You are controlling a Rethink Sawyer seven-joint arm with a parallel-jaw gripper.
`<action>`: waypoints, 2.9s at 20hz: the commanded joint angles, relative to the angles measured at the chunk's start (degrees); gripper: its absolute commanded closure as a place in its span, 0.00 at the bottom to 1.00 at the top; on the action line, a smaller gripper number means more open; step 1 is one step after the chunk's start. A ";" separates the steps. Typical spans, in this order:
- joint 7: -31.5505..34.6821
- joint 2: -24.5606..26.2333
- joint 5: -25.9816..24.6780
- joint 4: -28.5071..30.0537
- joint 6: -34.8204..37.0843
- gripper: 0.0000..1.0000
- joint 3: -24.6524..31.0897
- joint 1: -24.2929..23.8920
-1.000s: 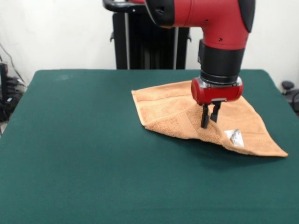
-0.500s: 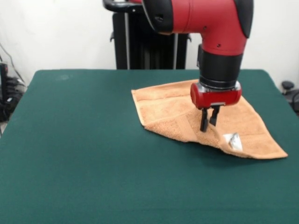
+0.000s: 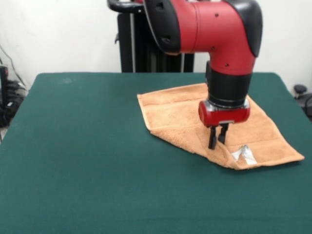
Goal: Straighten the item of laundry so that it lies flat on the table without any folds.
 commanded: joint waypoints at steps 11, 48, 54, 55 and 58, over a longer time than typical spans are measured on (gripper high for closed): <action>8.88 7.54 1.82 -2.99 -5.93 1.00 3.33 3.10; 7.56 5.45 2.82 -2.68 -2.38 0.00 3.73 3.42; 7.56 3.95 2.96 -1.54 -1.55 0.00 3.76 3.41; 7.65 4.09 2.97 -1.55 -1.75 0.00 3.76 3.34; 7.48 4.34 2.86 -1.81 -1.81 0.00 3.76 3.26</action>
